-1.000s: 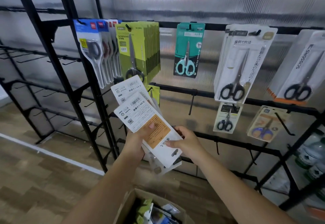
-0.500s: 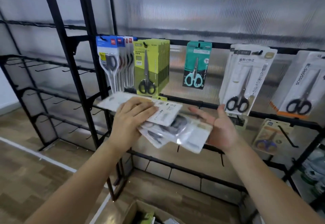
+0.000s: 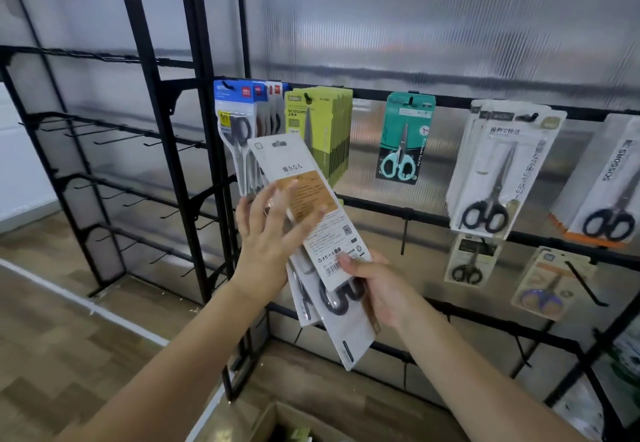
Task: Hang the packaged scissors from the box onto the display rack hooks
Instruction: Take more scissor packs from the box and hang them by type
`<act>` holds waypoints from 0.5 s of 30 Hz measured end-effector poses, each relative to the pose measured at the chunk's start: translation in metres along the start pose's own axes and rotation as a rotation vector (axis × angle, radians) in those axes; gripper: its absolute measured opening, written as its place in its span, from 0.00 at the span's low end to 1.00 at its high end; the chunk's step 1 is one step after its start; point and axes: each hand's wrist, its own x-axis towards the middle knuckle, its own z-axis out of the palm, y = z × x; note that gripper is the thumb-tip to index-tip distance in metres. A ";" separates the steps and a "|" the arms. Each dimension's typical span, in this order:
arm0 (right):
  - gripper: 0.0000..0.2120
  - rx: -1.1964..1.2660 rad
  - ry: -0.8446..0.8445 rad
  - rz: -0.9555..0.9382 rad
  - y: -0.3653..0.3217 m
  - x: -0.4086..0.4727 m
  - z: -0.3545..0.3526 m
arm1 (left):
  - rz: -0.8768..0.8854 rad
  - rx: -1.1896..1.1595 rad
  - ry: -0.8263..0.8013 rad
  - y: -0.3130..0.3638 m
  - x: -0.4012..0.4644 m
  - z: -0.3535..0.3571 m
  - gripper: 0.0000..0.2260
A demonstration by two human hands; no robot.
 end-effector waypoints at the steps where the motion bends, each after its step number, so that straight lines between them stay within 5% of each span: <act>1: 0.23 0.010 0.050 -0.023 0.002 0.001 0.002 | -0.150 -0.060 -0.035 0.001 -0.002 0.000 0.23; 3: 0.23 0.037 0.110 -0.081 0.002 0.003 0.006 | -0.589 -0.392 -0.143 0.004 -0.007 0.003 0.27; 6: 0.21 0.034 0.177 -0.167 -0.002 0.006 0.012 | -1.505 -1.229 -0.168 0.019 -0.002 -0.007 0.16; 7: 0.19 0.022 0.212 -0.186 -0.004 0.007 0.014 | -1.661 -1.444 -0.280 0.023 -0.003 -0.007 0.22; 9: 0.15 0.015 0.252 -0.224 -0.005 0.008 0.018 | -1.603 -1.691 -0.436 0.030 -0.012 -0.007 0.32; 13: 0.03 0.085 0.317 -0.291 -0.004 0.007 0.027 | -1.440 -1.881 -0.505 0.046 -0.018 -0.008 0.23; 15: 0.05 0.140 0.376 -0.351 -0.004 0.007 0.028 | -1.473 -1.914 -0.480 0.049 -0.021 -0.007 0.25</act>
